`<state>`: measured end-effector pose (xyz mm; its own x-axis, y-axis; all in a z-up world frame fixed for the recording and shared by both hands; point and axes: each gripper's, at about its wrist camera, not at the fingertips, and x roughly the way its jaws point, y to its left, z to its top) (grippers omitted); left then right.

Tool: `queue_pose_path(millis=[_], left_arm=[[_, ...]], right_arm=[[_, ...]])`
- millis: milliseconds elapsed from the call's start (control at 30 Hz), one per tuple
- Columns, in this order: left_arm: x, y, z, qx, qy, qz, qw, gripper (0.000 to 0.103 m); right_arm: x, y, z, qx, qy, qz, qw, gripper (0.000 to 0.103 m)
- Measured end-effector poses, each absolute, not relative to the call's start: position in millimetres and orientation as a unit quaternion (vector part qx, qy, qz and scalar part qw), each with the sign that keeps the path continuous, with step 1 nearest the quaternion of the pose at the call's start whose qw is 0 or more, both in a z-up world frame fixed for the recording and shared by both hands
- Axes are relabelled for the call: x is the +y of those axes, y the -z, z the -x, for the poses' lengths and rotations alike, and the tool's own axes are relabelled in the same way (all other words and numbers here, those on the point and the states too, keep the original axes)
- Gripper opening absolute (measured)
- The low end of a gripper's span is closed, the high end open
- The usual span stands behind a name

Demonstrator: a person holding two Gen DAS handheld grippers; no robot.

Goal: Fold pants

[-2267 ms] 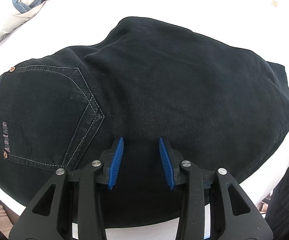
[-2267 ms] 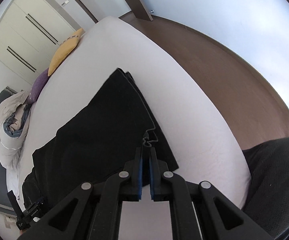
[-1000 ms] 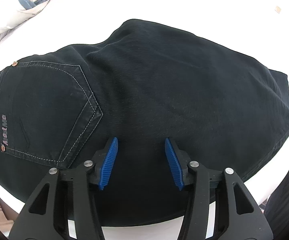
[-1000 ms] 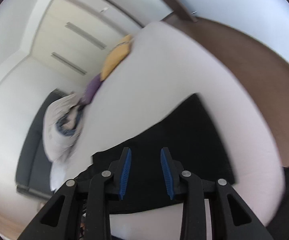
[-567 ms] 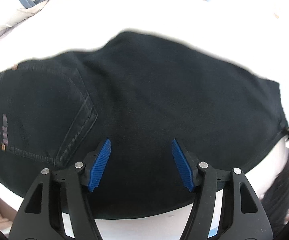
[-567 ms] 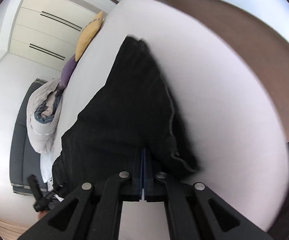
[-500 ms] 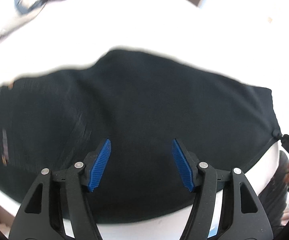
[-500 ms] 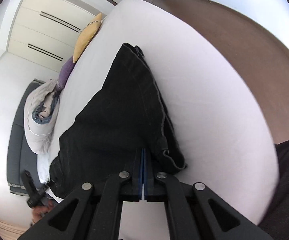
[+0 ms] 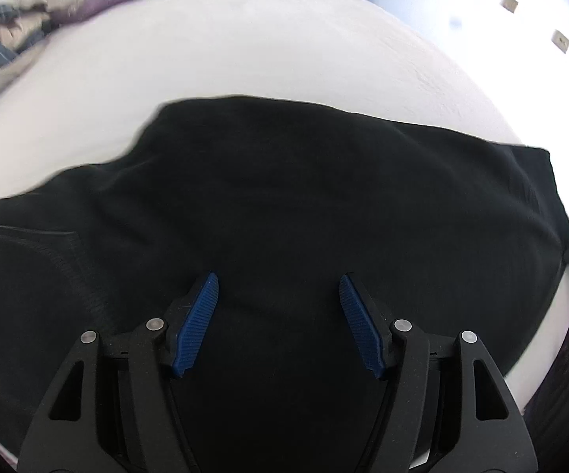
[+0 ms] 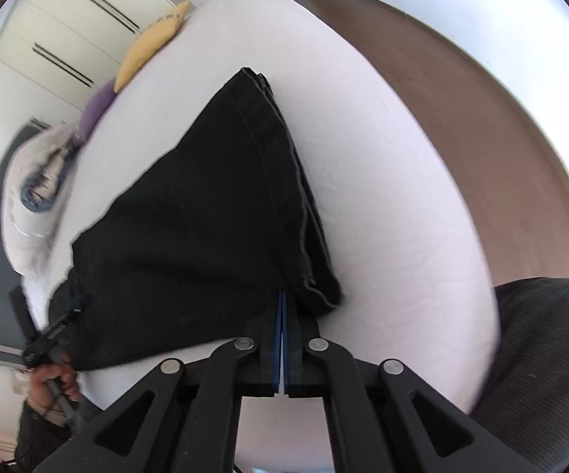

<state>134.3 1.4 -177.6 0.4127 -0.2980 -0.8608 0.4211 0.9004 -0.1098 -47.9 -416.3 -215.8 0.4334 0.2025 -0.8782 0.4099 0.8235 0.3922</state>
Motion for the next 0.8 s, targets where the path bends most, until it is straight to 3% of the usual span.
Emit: queue_pose_path(millis=[133,300,400,500,700,733,800], left_arm=[[52,155,-137,0.463,0.207,-0.028,0.862,0.064],[142,167,-198,0.479,0.129,0.033,0.868,0.063],[184,181,-211,0.484,0.088,0.056,0.869,0.062],[193,191,-202,0.476,0.098,0.076,0.871,0.061],[191,203,-194,0.454,0.088,0.063,0.884,0.061],[194,205,-193,0.452,0.091,0.072,0.885,0.061],[203,209,-197,0.445,0.102,0.094,0.885,0.061]], right_arm=[[-391,170,31,0.507,0.038,-0.227,0.830,0.005],[-283,125,-62,0.468,-0.173,-0.186,0.846,0.006],[-189,123,-122,0.455,-0.293,-0.152,0.827,0.023],[-108,149,-173,0.476,-0.356,-0.151,0.790,0.025],[-30,239,-251,0.556,-0.331,-0.159,0.745,0.023],[-34,252,-259,0.565,-0.309,-0.161,0.748,0.001],[-58,271,-268,0.565,-0.294,-0.218,0.740,0.000]])
